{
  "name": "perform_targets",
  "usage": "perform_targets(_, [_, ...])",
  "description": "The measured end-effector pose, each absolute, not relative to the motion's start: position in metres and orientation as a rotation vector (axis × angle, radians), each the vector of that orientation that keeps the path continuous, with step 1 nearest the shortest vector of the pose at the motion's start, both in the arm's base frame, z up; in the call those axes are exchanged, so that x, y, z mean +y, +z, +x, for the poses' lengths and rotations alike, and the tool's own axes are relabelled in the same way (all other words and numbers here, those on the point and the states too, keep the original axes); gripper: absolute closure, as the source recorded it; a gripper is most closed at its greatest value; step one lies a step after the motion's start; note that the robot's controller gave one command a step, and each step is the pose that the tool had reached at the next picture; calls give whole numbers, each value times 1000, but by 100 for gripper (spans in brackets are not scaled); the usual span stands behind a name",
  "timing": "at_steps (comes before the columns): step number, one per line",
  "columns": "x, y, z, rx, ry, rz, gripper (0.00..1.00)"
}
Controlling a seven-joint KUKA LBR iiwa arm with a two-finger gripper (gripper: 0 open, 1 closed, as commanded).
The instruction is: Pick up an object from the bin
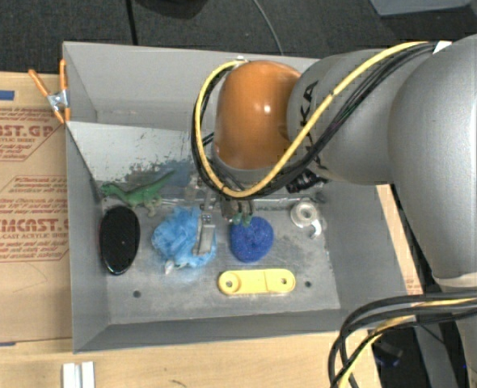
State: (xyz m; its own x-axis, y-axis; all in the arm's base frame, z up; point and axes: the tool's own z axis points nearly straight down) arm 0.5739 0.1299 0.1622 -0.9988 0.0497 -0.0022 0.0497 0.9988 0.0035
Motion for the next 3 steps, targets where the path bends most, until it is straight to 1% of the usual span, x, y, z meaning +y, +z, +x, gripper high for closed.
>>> perform_targets(1, [113,124,575,3141,2,-19,0])
perform_targets(2, [114,98,581,3136,6,152,0])
perform_targets(3, [123,82,582,3132,3,227,0])
